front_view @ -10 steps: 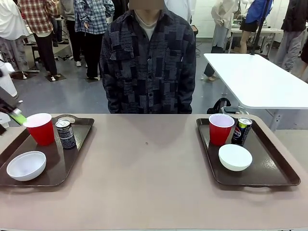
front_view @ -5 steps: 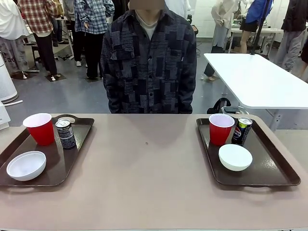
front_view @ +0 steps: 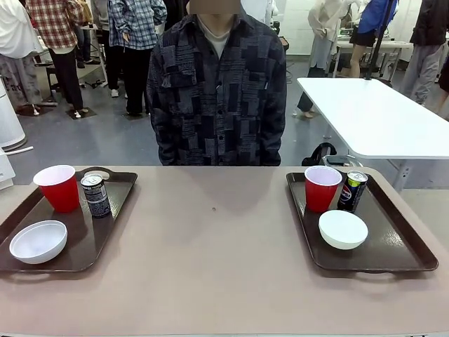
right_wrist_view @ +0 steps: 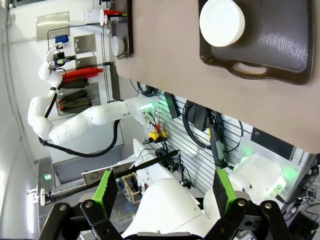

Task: Prepare tableware on both trays.
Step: Pick up a Picnic Bowl from the table and place it on a Handle tray.

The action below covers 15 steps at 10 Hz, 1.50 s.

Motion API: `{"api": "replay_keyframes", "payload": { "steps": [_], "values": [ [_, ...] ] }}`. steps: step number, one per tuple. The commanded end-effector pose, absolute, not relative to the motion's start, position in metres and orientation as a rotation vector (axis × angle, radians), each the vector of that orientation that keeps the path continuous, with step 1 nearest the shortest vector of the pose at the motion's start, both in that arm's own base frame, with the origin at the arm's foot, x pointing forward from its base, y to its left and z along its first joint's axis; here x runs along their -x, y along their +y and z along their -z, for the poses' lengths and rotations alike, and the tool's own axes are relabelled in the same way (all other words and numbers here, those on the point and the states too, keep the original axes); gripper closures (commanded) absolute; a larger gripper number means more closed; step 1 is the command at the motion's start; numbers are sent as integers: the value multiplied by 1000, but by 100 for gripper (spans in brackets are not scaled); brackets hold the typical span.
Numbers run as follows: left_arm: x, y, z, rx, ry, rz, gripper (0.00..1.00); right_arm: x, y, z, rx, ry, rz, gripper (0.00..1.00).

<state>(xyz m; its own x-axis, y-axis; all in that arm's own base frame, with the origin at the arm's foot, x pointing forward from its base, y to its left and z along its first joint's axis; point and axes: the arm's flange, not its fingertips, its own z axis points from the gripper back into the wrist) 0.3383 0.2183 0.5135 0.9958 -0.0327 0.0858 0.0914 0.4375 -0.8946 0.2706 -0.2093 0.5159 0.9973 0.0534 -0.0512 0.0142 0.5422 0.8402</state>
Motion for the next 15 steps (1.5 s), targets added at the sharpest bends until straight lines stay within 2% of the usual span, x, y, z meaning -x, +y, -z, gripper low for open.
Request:
{"api": "replay_keyframes", "payload": {
  "steps": [1, 2, 15],
  "values": [
    [-338, 202, -515, 1071, -70, 94, 0, -269, -209, -517, -1004, 78, -28, 0],
    [-338, 218, -513, 1116, -58, 77, 0, -269, -209, -517, -1004, 78, -28, 0],
    [-338, 218, -513, 1116, -58, 77, 0, -269, -209, -517, -1004, 78, -28, 0]
  ]
}}
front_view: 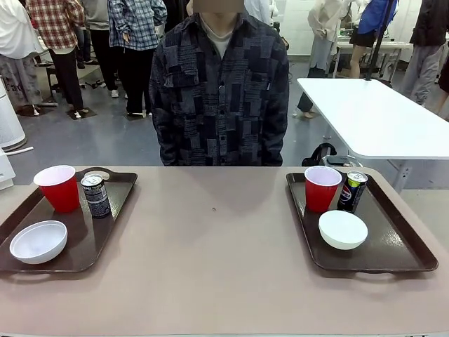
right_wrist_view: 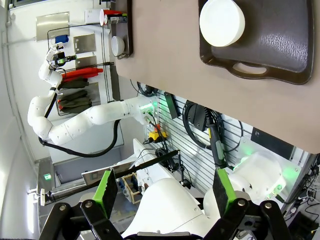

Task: Prepare tableware on both trays.
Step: Pick up a Picnic Bowl from the table and place it on a Handle tray.

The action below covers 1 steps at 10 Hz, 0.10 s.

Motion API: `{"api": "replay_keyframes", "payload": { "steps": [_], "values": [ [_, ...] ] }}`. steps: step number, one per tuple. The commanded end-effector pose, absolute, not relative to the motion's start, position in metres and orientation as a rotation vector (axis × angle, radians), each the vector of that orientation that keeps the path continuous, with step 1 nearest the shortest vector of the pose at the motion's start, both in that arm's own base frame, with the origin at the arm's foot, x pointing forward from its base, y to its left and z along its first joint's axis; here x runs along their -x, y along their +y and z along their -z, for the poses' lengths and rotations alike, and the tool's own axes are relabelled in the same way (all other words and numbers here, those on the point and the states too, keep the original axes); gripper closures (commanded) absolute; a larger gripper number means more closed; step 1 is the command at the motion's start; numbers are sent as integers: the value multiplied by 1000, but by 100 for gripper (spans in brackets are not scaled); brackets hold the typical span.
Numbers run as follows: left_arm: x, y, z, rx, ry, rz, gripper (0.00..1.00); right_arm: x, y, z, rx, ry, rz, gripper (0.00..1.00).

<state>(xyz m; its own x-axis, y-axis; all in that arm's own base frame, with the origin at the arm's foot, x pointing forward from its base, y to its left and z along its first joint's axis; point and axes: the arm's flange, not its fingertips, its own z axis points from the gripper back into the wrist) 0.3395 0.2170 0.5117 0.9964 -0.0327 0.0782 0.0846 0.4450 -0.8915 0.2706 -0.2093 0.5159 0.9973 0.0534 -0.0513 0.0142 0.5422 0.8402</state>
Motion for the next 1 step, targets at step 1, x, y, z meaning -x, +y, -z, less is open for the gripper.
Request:
{"api": "replay_keyframes", "payload": {
  "steps": [1],
  "values": [
    [-338, 218, -513, 1116, -58, 77, 0, -269, -209, -517, -1004, 78, -28, 0]
  ]
}}
